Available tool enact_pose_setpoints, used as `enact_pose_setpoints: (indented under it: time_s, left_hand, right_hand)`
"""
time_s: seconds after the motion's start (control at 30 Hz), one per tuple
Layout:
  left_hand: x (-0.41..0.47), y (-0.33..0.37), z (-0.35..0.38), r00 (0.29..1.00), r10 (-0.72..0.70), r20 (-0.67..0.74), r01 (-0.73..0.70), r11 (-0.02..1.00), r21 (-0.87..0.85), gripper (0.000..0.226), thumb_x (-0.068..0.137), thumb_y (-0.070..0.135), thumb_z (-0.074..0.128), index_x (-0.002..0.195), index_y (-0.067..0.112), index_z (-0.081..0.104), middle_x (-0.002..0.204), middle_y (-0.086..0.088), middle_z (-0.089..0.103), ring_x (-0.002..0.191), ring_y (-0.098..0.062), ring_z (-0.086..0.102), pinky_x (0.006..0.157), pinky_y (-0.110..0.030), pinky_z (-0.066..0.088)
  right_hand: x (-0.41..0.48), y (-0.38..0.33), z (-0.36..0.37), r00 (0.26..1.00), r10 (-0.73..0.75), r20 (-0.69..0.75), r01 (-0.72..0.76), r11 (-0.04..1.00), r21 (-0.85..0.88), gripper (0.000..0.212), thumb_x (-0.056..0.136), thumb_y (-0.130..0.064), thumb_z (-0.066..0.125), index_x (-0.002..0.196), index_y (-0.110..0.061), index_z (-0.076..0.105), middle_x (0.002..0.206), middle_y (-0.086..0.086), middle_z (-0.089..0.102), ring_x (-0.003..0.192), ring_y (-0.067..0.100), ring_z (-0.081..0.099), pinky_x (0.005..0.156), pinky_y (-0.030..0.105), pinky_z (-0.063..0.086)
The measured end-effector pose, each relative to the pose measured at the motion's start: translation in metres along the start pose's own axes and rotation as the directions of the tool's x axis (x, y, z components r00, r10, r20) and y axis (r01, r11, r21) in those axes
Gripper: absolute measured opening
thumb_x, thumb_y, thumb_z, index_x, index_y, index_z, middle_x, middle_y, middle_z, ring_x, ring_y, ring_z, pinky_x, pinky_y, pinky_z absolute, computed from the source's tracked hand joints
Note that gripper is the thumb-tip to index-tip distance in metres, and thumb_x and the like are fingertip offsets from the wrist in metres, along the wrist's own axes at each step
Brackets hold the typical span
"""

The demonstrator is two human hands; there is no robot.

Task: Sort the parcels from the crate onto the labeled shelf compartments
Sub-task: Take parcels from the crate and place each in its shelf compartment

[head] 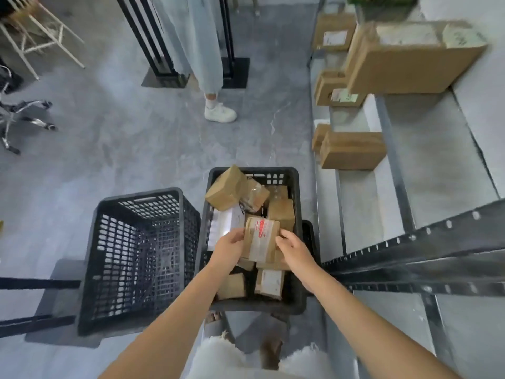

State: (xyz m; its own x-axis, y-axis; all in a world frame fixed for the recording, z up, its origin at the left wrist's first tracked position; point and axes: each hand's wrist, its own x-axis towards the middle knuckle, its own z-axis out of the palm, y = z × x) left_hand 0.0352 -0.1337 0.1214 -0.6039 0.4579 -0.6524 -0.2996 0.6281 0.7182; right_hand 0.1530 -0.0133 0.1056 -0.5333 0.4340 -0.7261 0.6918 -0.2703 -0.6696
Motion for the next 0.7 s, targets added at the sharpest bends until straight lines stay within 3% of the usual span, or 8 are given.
enact_pose_setpoints:
  time_s: [0.17, 0.27, 0.33, 0.43, 0.5, 0.57, 0.6, 0.7]
  left_hand:
    - [-0.031, 0.057, -0.015, 0.977, 0.21, -0.043, -0.214, 0.967, -0.137, 0.04, 0.097, -0.011, 0.039, 0.095, 0.021, 0.064, 0.096, 0.006, 0.064, 0.076, 0.007, 0.065, 0.077, -0.015, 0.054]
    - [-0.048, 0.089, -0.022, 0.911, 0.412, -0.031, -0.413, 0.908, -0.074, 0.039, 0.1, 0.001, 0.046, 0.105, 0.036, 0.062, 0.104, 0.02, 0.062, 0.09, 0.007, 0.063, 0.088, -0.017, 0.048]
    - [-0.056, 0.109, -0.031, 0.834, 0.551, -0.009, -0.55, 0.834, 0.048, 0.044, 0.098, -0.001, 0.051, 0.122, 0.036, 0.058, 0.114, 0.02, 0.06, 0.106, 0.005, 0.059, 0.092, -0.011, 0.046]
    - [-0.076, 0.14, -0.046, 0.719, 0.693, 0.058, -0.692, 0.705, 0.156, 0.08, 0.086, -0.018, 0.05, 0.149, 0.029, 0.037, 0.138, 0.012, 0.044, 0.131, 0.0, 0.041, 0.112, -0.029, 0.037]
    - [-0.091, 0.163, -0.055, 0.661, 0.742, 0.113, -0.747, 0.636, 0.193, 0.09, 0.081, -0.024, 0.042, 0.154, 0.026, 0.027, 0.137, 0.013, 0.037, 0.128, 0.007, 0.036, 0.115, -0.031, 0.032]
    - [-0.104, 0.185, -0.059, 0.61, 0.788, 0.089, -0.79, 0.593, 0.156, 0.067, 0.096, -0.003, 0.05, 0.153, 0.023, 0.027, 0.125, 0.019, 0.039, 0.115, 0.01, 0.041, 0.108, -0.024, 0.038]
    - [-0.109, 0.194, -0.062, 0.553, 0.83, 0.077, -0.826, 0.533, 0.186, 0.065, 0.098, 0.006, 0.055, 0.153, 0.021, 0.025, 0.125, 0.019, 0.038, 0.115, 0.01, 0.042, 0.107, -0.023, 0.04]
    - [-0.117, 0.214, -0.075, 0.378, 0.92, 0.102, -0.907, 0.345, 0.243, 0.081, 0.089, -0.002, 0.064, 0.155, 0.016, 0.02, 0.13, 0.006, 0.032, 0.122, 0.009, 0.037, 0.104, -0.012, 0.038]
  right_hand:
    - [-0.037, -0.058, -0.023, 0.969, -0.232, -0.086, 0.227, 0.972, -0.063, 0.049, 0.103, -0.051, 0.035, 0.146, -0.029, 0.042, 0.143, -0.003, 0.052, 0.132, 0.017, 0.049, 0.112, 0.045, 0.041]
    - [-0.065, -0.102, -0.042, 0.907, -0.395, -0.147, 0.377, 0.916, -0.136, 0.048, 0.102, -0.057, 0.03, 0.137, -0.031, 0.05, 0.131, -0.014, 0.056, 0.124, 0.009, 0.051, 0.109, 0.039, 0.041]
    - [-0.084, -0.132, -0.055, 0.851, -0.496, -0.174, 0.469, 0.866, -0.176, 0.041, 0.105, -0.046, 0.033, 0.138, -0.028, 0.05, 0.127, -0.015, 0.055, 0.121, 0.007, 0.052, 0.106, 0.034, 0.042]
    - [-0.103, -0.167, -0.07, 0.77, -0.604, -0.207, 0.56, 0.794, -0.235, 0.035, 0.105, -0.027, 0.041, 0.139, -0.028, 0.048, 0.133, -0.007, 0.058, 0.123, 0.012, 0.055, 0.106, 0.043, 0.047]
    - [-0.117, -0.187, -0.077, 0.717, -0.653, -0.244, 0.606, 0.757, -0.244, 0.037, 0.103, -0.016, 0.046, 0.137, -0.028, 0.047, 0.129, -0.003, 0.06, 0.12, 0.015, 0.058, 0.102, 0.042, 0.05]
    - [-0.135, -0.204, -0.082, 0.656, -0.702, -0.277, 0.664, 0.712, -0.23, 0.038, 0.101, -0.009, 0.05, 0.135, -0.025, 0.047, 0.119, -0.002, 0.062, 0.112, 0.013, 0.061, 0.093, 0.03, 0.054]
    - [-0.144, -0.211, -0.084, 0.619, -0.731, -0.287, 0.694, 0.68, -0.237, 0.039, 0.1, -0.008, 0.052, 0.136, -0.024, 0.046, 0.113, -0.003, 0.062, 0.106, 0.011, 0.062, 0.087, 0.023, 0.053]
    - [-0.169, -0.228, -0.089, 0.525, -0.812, -0.256, 0.753, 0.583, -0.306, 0.048, 0.098, -0.013, 0.059, 0.141, -0.026, 0.043, 0.108, -0.004, 0.062, 0.1, 0.005, 0.06, 0.08, 0.017, 0.049]
